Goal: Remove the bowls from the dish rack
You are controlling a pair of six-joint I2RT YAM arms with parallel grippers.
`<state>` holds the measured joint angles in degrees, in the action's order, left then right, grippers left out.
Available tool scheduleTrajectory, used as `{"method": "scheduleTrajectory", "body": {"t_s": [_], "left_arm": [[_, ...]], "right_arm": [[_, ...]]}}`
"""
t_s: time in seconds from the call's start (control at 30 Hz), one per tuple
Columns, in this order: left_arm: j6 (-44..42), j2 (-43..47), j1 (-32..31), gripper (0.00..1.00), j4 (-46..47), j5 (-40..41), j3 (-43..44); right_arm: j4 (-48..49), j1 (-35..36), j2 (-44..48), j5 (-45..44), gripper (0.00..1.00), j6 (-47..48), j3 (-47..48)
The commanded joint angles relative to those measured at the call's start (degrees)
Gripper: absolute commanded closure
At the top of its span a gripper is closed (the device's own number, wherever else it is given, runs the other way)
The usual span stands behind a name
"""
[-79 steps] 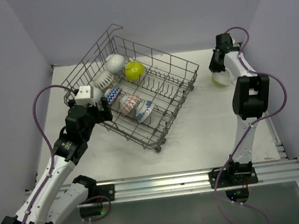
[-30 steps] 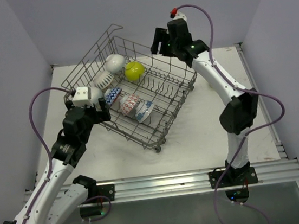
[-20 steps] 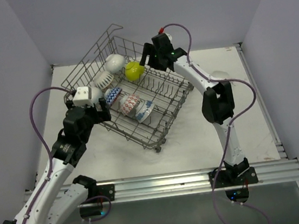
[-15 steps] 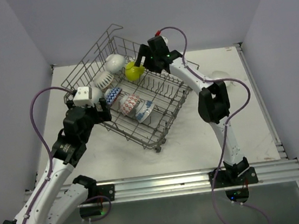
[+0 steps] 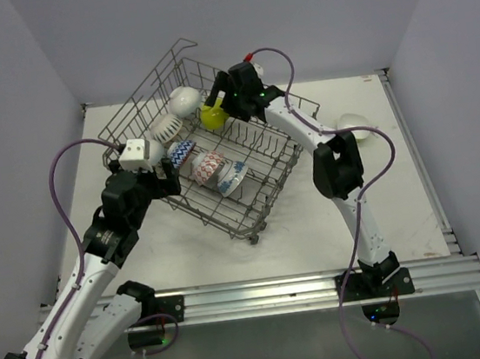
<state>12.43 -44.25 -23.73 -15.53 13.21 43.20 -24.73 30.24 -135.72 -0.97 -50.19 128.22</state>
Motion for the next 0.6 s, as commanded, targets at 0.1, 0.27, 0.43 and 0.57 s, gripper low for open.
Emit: {"method": "scheduleTrajectory", "body": {"t_s": [0.1,0.27,0.43,0.57], "left_arm": [[0.05,0.13,-0.27,0.00,1.64,-1.08,-0.66],[0.05,0.39,-0.18,0.00,1.73,-1.43,-0.75],[0.14,0.57,-0.27,0.00,1.82,-1.87,-0.84],[0.14,0.48,-0.27,0.00,1.73,-1.87,-0.84]], "right_arm": [[0.13,-0.18,-1.31,-3.41,0.01,-3.15,2.91],[3.63,-0.18,3.26,-5.18,0.02,-5.17,-4.99],[6.54,-0.18,5.82,-5.88,0.02,-5.97,-9.92],[8.89,-0.18,4.50,-4.66,0.01,-6.67,-9.22]]}}
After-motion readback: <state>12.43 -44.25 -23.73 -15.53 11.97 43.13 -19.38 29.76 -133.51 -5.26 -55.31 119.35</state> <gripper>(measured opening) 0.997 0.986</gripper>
